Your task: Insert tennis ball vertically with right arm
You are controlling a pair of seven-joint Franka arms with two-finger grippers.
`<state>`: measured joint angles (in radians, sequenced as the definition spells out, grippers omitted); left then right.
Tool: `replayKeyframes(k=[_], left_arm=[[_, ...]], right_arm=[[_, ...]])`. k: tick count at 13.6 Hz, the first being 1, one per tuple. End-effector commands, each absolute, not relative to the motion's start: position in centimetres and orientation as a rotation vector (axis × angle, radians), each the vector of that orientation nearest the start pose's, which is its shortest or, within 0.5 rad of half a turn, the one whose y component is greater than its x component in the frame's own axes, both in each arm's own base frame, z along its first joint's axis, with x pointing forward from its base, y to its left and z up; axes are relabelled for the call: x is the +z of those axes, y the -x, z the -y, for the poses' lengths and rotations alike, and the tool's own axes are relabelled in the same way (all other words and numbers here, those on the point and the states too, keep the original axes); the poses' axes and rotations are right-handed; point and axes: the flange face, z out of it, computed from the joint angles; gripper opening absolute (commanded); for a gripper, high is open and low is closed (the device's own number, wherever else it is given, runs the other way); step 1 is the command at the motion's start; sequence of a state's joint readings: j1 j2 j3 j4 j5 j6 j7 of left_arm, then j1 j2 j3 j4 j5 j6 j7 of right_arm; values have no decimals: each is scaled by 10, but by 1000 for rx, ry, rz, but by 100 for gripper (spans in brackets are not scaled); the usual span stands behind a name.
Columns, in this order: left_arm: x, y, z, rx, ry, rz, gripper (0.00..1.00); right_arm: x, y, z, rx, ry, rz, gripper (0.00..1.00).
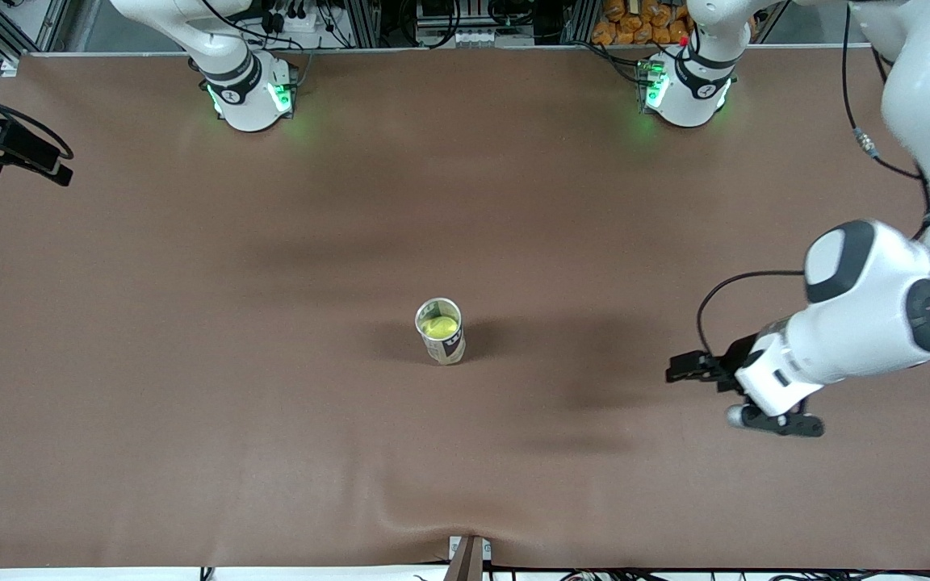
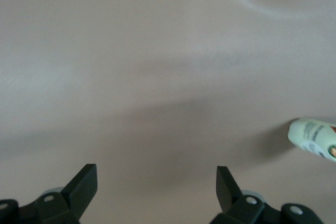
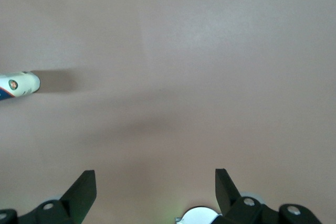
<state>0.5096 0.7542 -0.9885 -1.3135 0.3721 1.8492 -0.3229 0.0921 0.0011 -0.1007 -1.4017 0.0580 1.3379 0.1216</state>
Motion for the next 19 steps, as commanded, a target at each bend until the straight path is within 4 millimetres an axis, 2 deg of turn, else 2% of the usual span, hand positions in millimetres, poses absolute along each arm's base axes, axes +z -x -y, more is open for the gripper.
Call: replayKeyframes(k=[1,2,4,5,6,8,10,11,13,16,17,18,19], left_arm=[[501,-667,122,57,3277,-58,100],[515,-658,117,72,3244,-42,100],[549,-638,119,61,3174,46,100],[567,-628,121,30,3144,83,100],[575,-625,114,15,3123,91,100],[576,-625,104,14,3112,114,100],[578,-629,77,13,3120,177,100],[581,-628,71,7,3120,180,100],[599,-622,70,-47,3087,173,100],[603,-621,73,-73,3086,185,100],[603,-621,73,-73,3090,197,100],[603,-621,75,-75,3085,179,100],[598,-622,82,-66,3065,193,100]], right_arm=[[681,-537,10,82,3137,-57,100],[675,-538,20,96,3134,-23,100],[665,-546,26,127,3153,72,100],[658,-554,31,134,3159,67,100],[664,-555,32,106,3152,66,100],[669,-553,24,85,3159,84,100],[673,-544,34,102,3146,55,100],[677,-541,43,91,3146,34,100],[677,-540,38,93,3151,49,100],[686,-543,21,35,3166,89,100],[690,-534,27,18,3153,67,100],[685,-530,35,1,3146,45,100],[686,-521,36,-28,3145,47,100]])
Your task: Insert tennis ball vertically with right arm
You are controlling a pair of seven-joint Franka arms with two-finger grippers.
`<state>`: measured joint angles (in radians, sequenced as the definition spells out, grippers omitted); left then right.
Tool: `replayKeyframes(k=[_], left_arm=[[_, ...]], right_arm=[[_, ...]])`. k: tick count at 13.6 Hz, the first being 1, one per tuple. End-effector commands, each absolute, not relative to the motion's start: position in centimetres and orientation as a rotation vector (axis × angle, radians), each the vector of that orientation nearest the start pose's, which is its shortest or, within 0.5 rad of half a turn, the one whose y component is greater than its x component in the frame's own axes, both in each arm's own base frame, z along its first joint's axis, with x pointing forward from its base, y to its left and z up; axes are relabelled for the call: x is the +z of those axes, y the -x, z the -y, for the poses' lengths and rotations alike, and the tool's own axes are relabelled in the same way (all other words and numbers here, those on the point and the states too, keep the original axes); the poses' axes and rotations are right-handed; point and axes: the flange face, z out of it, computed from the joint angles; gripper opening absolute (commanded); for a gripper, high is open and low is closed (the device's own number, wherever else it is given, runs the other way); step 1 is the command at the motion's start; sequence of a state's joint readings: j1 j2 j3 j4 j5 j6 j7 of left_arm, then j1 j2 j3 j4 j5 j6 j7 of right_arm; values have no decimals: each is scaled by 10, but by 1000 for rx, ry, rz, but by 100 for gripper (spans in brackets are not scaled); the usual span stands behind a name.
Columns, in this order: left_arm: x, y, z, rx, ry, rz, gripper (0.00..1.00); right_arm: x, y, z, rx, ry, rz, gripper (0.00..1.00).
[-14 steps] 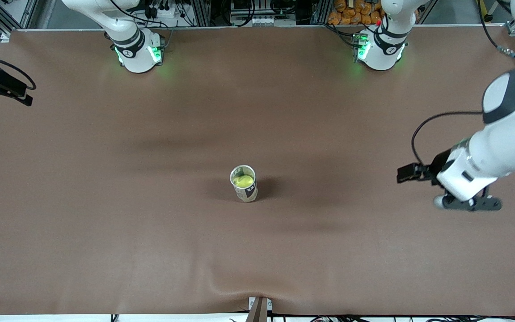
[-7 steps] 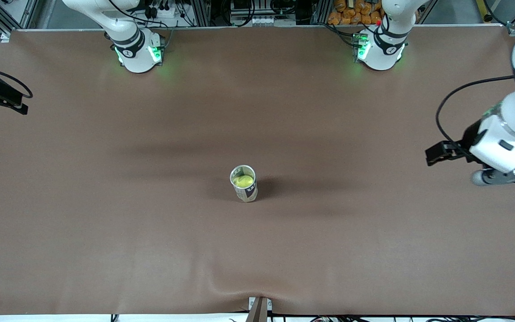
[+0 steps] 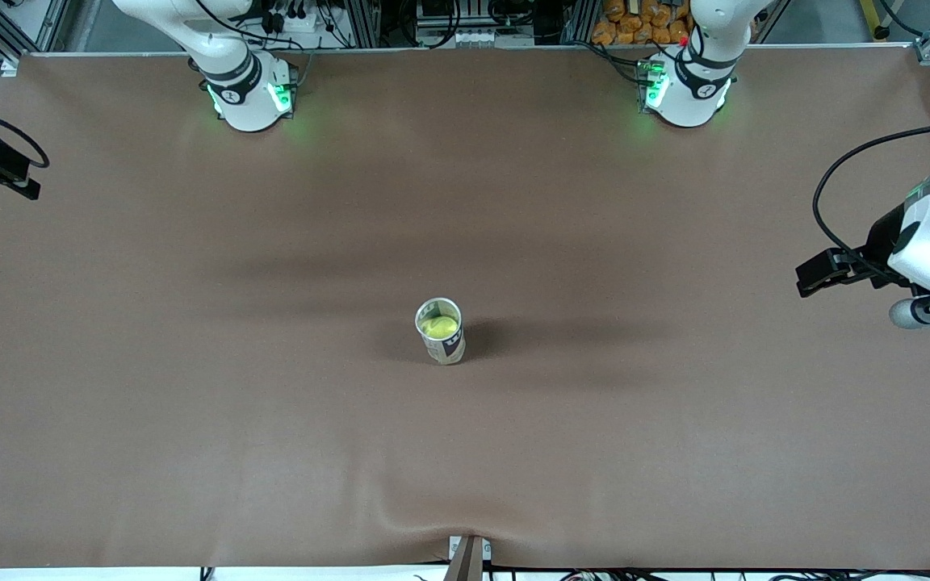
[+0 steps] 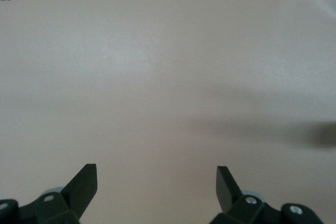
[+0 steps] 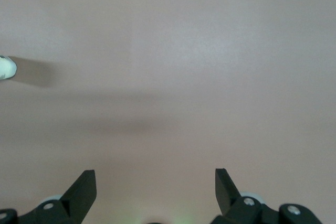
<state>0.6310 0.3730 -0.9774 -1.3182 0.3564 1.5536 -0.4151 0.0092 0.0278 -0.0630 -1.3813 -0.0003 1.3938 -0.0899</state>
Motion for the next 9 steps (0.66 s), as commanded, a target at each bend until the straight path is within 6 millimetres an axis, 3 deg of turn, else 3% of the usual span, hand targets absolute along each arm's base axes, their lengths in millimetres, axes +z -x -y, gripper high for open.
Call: replayKeyframes(k=[1,3,4,9], left_arm=[[609,-617,74,-77,3054,276,100],[623,-610,47,-68,3160,449,100],[628,-601,43,-72,3149,465,100],[630,-550,42,-47,3110,496,100]], right_arm=[[686,-516,31,-31,3145,54,100],[685,-517,32,-28,3145,50,100],[685,-517,32,-21,3144,49,100],[682,-519,31,-12,3144,52,100]])
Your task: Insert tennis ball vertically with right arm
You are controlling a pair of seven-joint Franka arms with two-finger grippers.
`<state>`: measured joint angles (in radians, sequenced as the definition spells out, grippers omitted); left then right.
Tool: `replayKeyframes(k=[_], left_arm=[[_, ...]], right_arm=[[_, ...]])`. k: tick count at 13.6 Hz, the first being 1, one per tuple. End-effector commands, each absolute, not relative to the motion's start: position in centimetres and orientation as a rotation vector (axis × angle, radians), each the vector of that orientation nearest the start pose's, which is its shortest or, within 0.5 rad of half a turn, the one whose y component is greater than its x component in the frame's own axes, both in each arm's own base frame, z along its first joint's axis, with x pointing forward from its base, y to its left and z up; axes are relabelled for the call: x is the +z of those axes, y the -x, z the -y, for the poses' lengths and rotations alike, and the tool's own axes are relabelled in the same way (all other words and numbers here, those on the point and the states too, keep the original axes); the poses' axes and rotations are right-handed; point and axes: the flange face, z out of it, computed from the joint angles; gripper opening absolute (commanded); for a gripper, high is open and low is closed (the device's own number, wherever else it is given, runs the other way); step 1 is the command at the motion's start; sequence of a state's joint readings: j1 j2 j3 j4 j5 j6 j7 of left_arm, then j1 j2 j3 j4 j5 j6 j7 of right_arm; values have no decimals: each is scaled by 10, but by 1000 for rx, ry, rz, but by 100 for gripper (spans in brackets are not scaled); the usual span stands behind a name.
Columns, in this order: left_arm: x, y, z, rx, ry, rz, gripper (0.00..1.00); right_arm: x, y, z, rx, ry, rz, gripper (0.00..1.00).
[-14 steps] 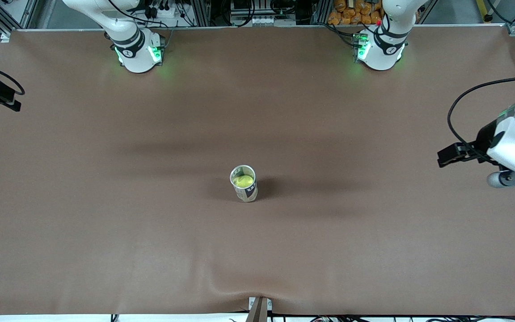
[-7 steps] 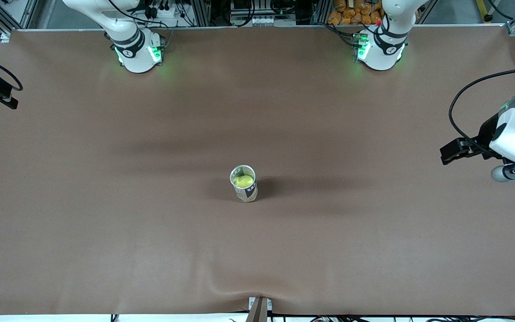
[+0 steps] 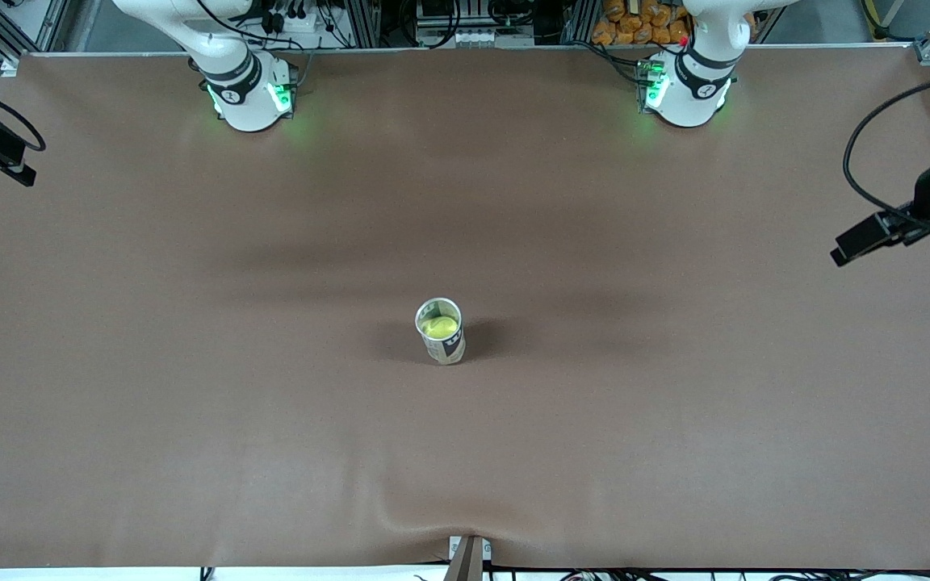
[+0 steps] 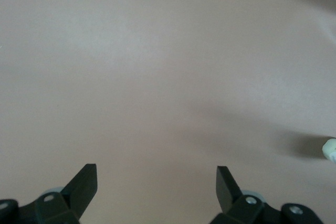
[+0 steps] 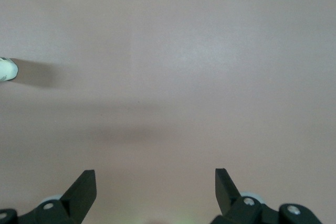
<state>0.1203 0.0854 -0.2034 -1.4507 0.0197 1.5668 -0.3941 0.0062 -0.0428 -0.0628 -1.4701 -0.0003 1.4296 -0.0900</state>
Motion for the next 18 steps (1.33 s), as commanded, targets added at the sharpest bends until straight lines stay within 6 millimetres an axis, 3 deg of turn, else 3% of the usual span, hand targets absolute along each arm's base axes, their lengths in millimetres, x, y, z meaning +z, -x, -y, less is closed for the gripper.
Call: replayKeyframes(k=[1,3,5,8,10,12,16,18], left_arm=[[627,-535,43,-72,3109,479,100],[619,-509,46,-105,3111,403,100],[624,-498,50,-99,3114,385,100],[628,-490,50,-78,3121,278,100],[635,-488,47,-79,3130,89,100],[653,-485,48,-86,3129,53,100],[670,-484,46,-81,3135,35,100],[680,-480,55,-66,3142,7,100]], right_arm=[[682,-519,31,-12,3144,50,100],[683,-519,31,-16,3145,49,100],[683,-519,32,-14,3144,47,100],[683,-519,32,-12,3144,45,100],[682,-519,34,-9,3144,40,100],[682,-519,33,-9,3144,42,100],[682,-519,32,-7,3144,42,100],[682,-519,33,-7,3144,40,100]])
